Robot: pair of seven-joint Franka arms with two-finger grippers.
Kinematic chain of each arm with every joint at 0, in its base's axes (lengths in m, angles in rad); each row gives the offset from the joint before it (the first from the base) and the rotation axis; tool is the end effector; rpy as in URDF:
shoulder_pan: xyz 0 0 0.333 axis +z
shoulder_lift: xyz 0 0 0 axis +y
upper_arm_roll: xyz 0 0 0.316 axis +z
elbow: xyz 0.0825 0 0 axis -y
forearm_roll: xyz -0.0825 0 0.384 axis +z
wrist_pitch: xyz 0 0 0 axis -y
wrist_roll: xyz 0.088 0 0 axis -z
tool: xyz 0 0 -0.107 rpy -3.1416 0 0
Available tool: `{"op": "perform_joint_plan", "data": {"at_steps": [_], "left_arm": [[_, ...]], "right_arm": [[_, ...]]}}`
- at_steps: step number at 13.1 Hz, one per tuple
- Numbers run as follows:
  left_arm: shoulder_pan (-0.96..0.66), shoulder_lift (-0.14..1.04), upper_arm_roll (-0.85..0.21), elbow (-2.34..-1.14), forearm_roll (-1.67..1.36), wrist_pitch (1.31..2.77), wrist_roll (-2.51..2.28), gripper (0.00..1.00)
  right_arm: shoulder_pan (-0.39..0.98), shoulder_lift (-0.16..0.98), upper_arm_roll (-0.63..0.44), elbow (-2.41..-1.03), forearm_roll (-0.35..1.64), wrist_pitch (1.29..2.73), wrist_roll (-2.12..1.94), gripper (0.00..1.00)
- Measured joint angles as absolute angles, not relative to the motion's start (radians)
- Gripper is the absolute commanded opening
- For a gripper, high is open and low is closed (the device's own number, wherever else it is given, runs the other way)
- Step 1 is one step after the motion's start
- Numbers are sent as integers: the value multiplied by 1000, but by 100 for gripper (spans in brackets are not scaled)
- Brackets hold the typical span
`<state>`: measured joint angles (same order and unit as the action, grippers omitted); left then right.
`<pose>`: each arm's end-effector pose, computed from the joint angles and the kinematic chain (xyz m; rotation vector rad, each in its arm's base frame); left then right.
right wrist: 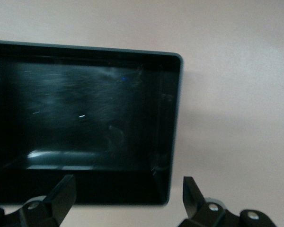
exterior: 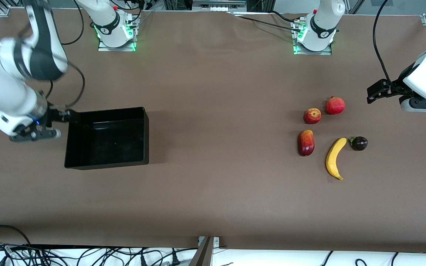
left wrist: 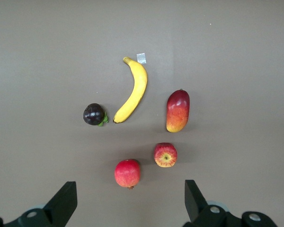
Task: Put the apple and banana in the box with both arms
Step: 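Move the right gripper down to the rim of the black box, then grip the box rim with the right gripper and slide it toward the fruit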
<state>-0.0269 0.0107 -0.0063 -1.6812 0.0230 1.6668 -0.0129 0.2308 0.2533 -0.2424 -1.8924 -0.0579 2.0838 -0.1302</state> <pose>0.5621 -0.0164 0.5745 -3.1178 0.0355 0.0383 0.6072 -0.0031 0.3709 3.0252 0.2337 -0.0956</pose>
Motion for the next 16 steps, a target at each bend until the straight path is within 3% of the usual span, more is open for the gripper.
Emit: {"op": "perform_joint_plan", "data": {"at_steps": [3, 7, 10, 12, 15, 16], "left_arm": [[-27, 11, -6, -1681, 23, 1667, -13, 100], [-27, 11, -6, -1681, 23, 1667, -13, 100], [-27, 11, -6, -1681, 23, 1667, -13, 100], [-27, 11, -6, -1681, 23, 1667, -13, 100], [-27, 11, -6, -1681, 23, 1667, -13, 100], [-27, 11, -6, -1681, 23, 1667, -13, 100]], "right_arm": [[171, 346, -254, -1935, -55, 2220, -193, 100], [146, 425, -254, -1939, 23, 2281, -237, 100], [135, 468, -254, -1949, 50, 2327, -254, 90], [133, 471, -254, -1983, 51, 2382, -255, 71], [133, 472, -254, -2026, 51, 2432, -255, 14], [133, 472, -254, -2028, 51, 2433, -255, 0]]}}
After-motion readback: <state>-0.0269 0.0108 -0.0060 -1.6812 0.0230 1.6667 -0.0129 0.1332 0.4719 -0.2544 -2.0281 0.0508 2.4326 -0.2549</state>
